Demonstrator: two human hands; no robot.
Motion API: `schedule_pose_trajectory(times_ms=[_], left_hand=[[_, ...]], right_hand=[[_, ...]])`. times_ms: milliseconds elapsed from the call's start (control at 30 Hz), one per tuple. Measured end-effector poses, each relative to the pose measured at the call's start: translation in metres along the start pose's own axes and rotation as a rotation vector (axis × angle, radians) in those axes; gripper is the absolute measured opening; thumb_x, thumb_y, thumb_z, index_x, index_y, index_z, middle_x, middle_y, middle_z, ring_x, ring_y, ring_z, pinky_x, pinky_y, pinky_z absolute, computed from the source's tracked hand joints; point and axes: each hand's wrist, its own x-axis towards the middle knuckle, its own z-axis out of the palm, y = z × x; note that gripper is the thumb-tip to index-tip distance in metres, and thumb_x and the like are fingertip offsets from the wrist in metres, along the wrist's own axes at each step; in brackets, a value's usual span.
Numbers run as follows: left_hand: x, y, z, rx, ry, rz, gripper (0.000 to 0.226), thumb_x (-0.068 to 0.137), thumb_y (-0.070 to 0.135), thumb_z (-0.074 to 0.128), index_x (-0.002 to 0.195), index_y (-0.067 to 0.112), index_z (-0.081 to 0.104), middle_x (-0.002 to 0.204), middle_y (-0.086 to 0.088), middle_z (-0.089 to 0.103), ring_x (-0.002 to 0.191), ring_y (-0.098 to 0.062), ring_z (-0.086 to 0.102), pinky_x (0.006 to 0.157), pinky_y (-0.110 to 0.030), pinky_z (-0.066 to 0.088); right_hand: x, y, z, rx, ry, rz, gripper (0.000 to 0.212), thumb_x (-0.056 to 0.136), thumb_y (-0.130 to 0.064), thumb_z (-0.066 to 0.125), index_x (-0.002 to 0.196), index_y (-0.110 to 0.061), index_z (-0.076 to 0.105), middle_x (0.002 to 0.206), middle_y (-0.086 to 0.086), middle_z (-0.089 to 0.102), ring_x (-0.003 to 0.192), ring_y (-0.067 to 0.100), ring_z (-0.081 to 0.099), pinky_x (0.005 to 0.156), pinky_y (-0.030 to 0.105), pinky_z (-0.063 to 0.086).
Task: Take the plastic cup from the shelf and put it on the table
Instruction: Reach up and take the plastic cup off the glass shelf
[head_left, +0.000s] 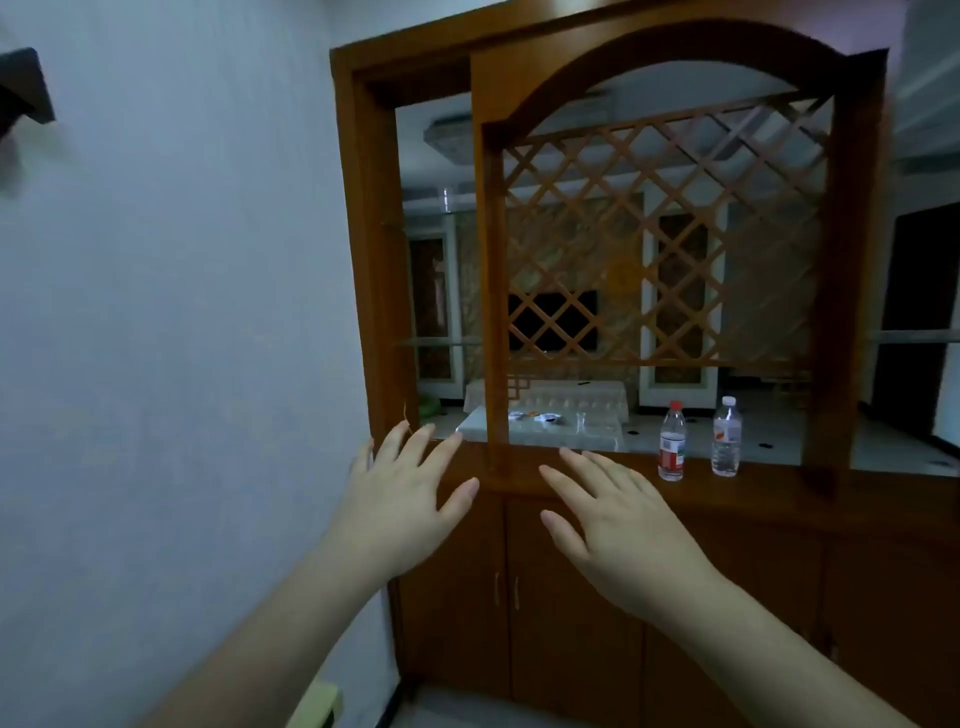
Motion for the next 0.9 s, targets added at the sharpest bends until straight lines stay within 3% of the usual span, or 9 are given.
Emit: schedule_pose_trajectory(times_ms=[200, 400, 567, 900], left_hand=[[0.068, 0.05, 0.055, 0.04, 0.041, 0.064, 0.069, 0.087, 0.073, 0.007, 0.146, 0.042, 0.025, 0.16, 0.007, 0.023, 0.148, -0.02, 0.008, 0.113, -0.052, -0.004], [0.102, 0.072, 0.088, 0.13, 0.046, 0.044, 0.069, 0.087, 0.072, 0.01, 0.145, 0.04, 0.03, 0.156, 0.003, 0.034, 0.146, -0.024, 0.019, 0.11, -0.049, -0.005], [0.121, 0.064, 0.098, 0.089, 0.05, -0.037, 0.073, 0.085, 0.071, -0.001, 0.147, 0.041, 0.022, 0.158, 0.004, 0.028, 0.147, -0.021, 0.015, 0.114, -0.047, 0.0], [0.18, -0.027, 0.124, 0.093, -0.004, -0.081, 0.062, 0.093, 0.064, 0.014, 0.148, 0.037, 0.025, 0.16, 0.003, 0.024, 0.148, -0.021, 0.01, 0.117, -0.051, 0.002]], right_hand=[[0.018, 0.09, 0.018, -0.076, 0.022, 0.05, 0.063, 0.092, -0.06, 0.021, 0.15, -0.036, 0.012, 0.162, -0.004, 0.011, 0.148, 0.017, 0.006, 0.109, 0.034, -0.005], [0.059, 0.125, 0.042, -0.037, 0.021, 0.138, 0.06, 0.094, -0.058, 0.022, 0.149, -0.034, 0.022, 0.158, -0.004, 0.027, 0.145, 0.017, 0.019, 0.117, 0.041, 0.007], [0.099, 0.122, 0.064, -0.007, 0.018, 0.169, 0.061, 0.093, -0.059, 0.02, 0.147, -0.032, 0.029, 0.155, -0.003, 0.035, 0.142, 0.018, 0.027, 0.116, 0.042, 0.016], [0.211, 0.07, 0.123, 0.051, -0.019, 0.053, 0.06, 0.094, -0.057, 0.025, 0.147, -0.029, 0.028, 0.154, 0.0, 0.035, 0.142, 0.02, 0.028, 0.114, 0.042, 0.023]])
